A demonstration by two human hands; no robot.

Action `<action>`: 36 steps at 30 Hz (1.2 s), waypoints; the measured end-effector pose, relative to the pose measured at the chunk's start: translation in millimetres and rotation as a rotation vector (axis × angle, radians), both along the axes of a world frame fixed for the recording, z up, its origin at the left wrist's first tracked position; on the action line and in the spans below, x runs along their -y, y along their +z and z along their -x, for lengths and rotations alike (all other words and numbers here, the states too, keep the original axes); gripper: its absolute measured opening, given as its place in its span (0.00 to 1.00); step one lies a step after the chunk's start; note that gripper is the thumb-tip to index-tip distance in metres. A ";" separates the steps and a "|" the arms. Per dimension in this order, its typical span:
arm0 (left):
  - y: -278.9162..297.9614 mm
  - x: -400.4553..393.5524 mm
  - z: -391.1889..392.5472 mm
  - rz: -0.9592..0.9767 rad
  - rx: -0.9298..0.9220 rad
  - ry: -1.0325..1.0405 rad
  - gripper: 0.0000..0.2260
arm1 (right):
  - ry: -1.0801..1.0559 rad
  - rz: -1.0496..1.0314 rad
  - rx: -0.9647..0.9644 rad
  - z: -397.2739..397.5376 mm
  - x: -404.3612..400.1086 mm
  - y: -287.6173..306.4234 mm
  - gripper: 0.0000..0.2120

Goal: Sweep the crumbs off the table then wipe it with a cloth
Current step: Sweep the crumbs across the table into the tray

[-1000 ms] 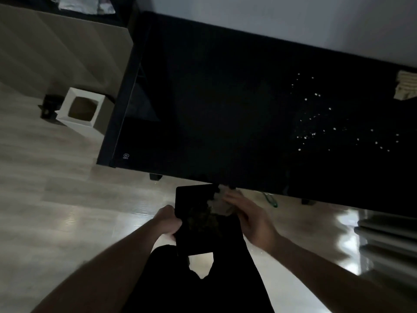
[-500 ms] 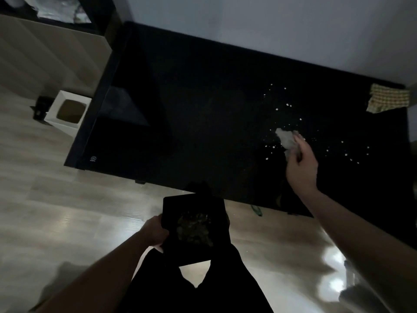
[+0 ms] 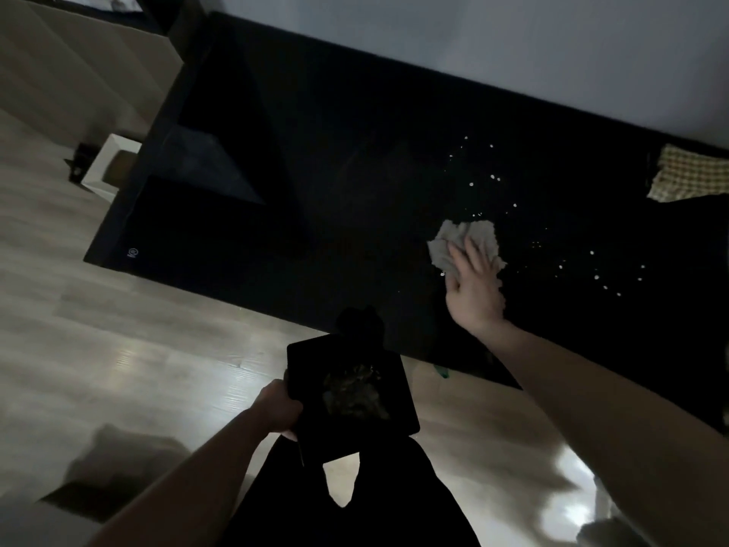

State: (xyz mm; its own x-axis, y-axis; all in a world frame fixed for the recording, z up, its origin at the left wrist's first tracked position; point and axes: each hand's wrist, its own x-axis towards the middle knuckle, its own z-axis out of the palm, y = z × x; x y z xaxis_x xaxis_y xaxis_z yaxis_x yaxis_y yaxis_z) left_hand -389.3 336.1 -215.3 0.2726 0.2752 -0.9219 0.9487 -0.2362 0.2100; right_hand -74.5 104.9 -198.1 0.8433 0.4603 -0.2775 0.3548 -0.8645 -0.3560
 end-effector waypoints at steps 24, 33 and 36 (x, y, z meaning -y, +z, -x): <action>34.7 31.8 -32.7 -0.045 0.081 -0.077 0.12 | -0.157 -0.630 -0.171 56.9 40.3 67.7 0.23; 19.0 24.8 -34.4 -0.079 0.048 -0.237 0.14 | -0.276 -0.268 0.013 -122.9 3.8 35.4 0.24; 10.4 18.6 -32.1 -0.066 0.018 -0.263 0.13 | -0.216 -0.014 -0.044 -141.5 -14.2 19.3 0.26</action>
